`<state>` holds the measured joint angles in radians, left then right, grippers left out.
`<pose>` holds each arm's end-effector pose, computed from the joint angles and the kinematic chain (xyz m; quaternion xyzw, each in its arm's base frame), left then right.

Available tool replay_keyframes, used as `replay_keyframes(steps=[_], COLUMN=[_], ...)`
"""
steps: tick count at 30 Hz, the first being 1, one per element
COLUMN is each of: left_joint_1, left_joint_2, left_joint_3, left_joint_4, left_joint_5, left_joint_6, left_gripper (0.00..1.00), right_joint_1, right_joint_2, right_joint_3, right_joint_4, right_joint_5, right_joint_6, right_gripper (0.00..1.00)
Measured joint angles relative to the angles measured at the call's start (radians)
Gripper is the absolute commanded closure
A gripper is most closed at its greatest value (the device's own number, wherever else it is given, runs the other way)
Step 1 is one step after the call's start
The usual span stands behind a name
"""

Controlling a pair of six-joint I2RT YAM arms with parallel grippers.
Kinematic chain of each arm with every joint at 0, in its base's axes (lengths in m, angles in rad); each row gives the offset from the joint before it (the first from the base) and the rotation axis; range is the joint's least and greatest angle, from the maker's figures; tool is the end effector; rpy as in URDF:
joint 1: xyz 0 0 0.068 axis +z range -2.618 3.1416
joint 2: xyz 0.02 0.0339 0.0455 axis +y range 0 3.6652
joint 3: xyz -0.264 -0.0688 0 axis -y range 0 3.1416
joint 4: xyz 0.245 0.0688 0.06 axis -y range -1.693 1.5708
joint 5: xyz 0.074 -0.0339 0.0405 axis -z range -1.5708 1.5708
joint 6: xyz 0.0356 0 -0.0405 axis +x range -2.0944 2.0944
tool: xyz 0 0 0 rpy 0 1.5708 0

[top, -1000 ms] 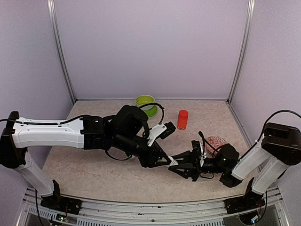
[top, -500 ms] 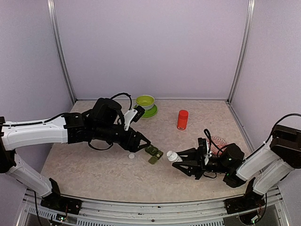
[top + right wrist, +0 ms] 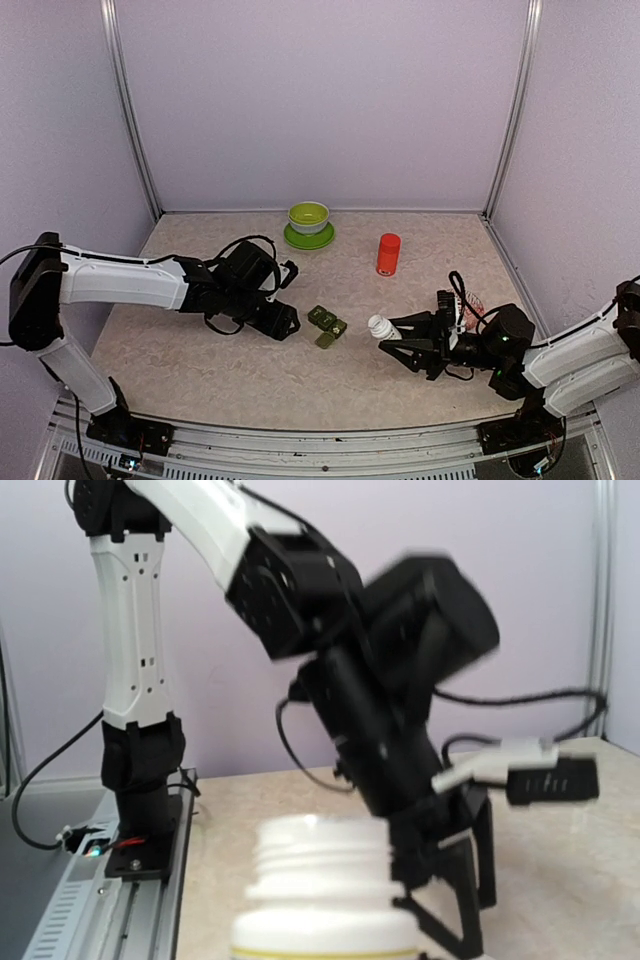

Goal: Sort the pills into containers
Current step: Pick up the lid of the pill bottle from the center of the board.

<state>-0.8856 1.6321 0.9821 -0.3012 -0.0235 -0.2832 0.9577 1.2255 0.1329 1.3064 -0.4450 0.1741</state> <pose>0.2102 -0.2559 0.1873 0.2791 0.9105 -0.1588 0.2604 0.1028 0.1727 0.1945 -0.3925 0.5002 0.5240 0.5667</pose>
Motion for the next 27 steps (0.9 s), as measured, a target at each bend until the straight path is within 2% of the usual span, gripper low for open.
replay_keyframes(steps=[10, 27], left_joint_1=[0.003, 0.028], left_joint_2=[0.101, 0.151], left_joint_3=[0.005, 0.021], left_joint_4=[0.002, 0.024], left_joint_5=[-0.064, -0.061], left_joint_6=[-0.001, 0.001], left_gripper=[0.36, 0.51], right_joint_1=[0.000, 0.000], right_joint_2=[-0.171, -0.162], right_joint_3=[-0.039, -0.041], right_joint_4=[-0.128, -0.153], right_joint_5=[0.035, 0.041], right_joint_6=[-0.024, -0.028], right_gripper=[0.73, 0.73])
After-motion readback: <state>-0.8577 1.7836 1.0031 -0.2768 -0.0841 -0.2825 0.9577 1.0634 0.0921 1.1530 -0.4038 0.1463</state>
